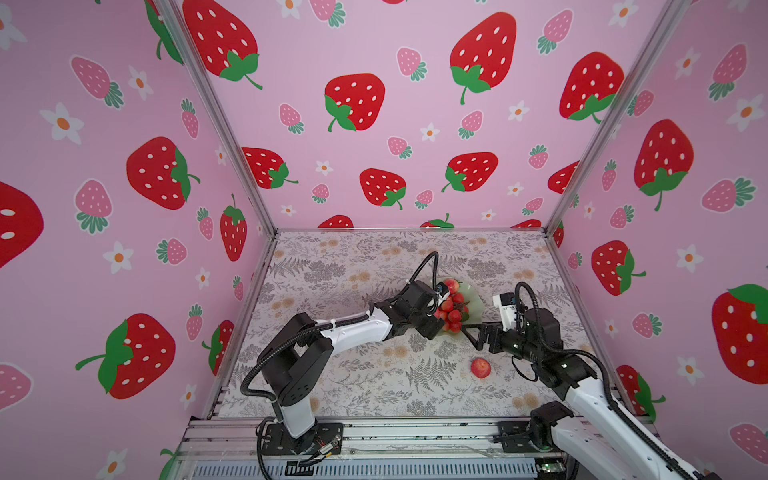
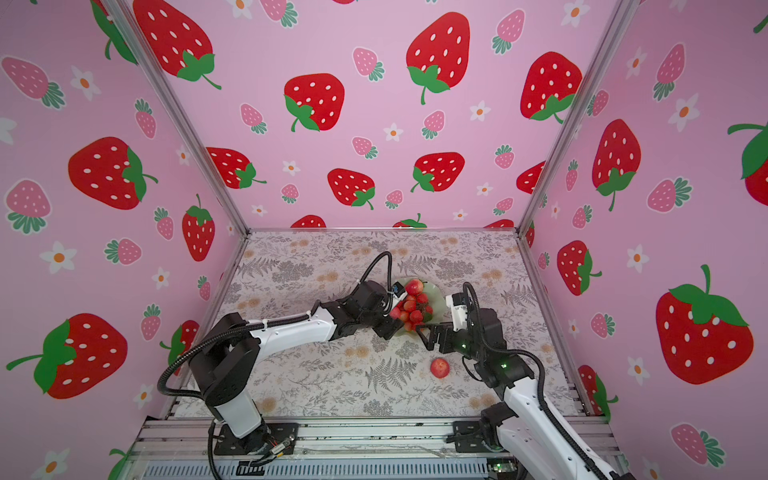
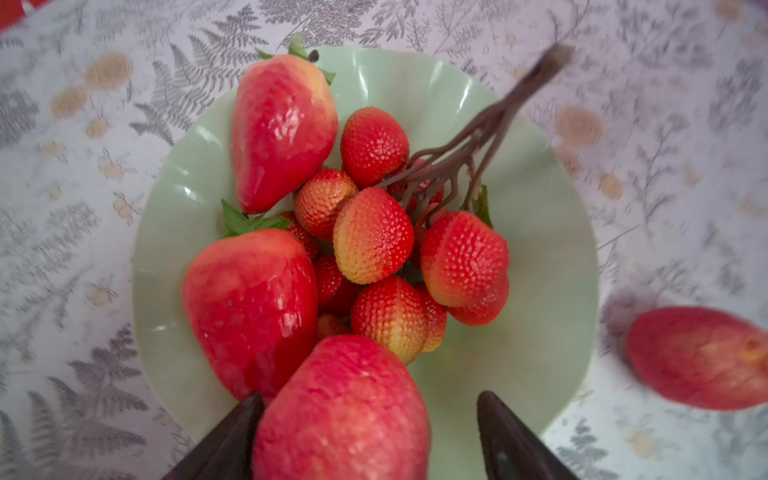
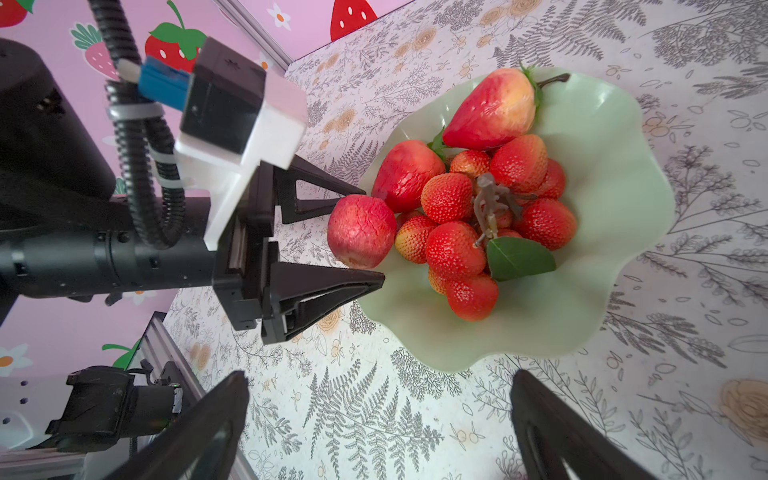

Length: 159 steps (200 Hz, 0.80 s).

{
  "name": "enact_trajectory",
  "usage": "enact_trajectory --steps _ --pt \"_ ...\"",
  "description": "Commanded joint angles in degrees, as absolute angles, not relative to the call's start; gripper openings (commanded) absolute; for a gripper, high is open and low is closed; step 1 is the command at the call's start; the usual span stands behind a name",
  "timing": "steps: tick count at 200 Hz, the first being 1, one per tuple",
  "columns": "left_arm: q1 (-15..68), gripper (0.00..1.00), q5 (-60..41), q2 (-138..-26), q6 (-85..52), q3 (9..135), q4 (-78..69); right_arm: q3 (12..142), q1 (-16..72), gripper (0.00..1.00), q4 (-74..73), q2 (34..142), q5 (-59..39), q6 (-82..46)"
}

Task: Place and organize the fake fruits in the fruit bowl
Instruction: 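Carry the round red fruit with the left gripper into the bowl and release, then grasp the nearer round red fruit with the right gripper while the left draws back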

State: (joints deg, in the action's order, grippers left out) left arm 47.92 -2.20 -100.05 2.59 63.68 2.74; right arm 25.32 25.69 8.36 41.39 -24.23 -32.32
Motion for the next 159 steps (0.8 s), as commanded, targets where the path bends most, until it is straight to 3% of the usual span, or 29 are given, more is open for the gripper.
enact_trajectory --steps 1,30,58,78,99,159 --pt "48.14 0.88 -3.36 -96.85 3.86 65.01 0.74 24.72 25.49 0.99 12.57 40.21 -21.00 -33.98" --pt "48.12 1.00 -3.25 -91.98 4.52 64.13 1.01 22.47 25.49 0.99 15.63 39.06 -19.97 -35.89" --pt "48.00 0.99 -5.56 -86.36 5.18 62.94 5.04 18.71 25.99 0.99 16.95 37.18 -18.82 -39.88" --pt "48.06 0.99 -13.15 -81.87 6.52 60.73 9.10 18.50 28.22 0.99 21.67 36.94 -14.37 -42.08" --pt "48.65 0.99 -21.89 -76.07 10.01 55.05 9.86 19.31 31.99 0.99 25.75 36.84 -7.80 -45.02" --pt "50.66 0.99 -22.99 -63.33 10.86 45.16 10.90 20.20 49.46 0.85 29.49 43.85 7.51 -57.04"
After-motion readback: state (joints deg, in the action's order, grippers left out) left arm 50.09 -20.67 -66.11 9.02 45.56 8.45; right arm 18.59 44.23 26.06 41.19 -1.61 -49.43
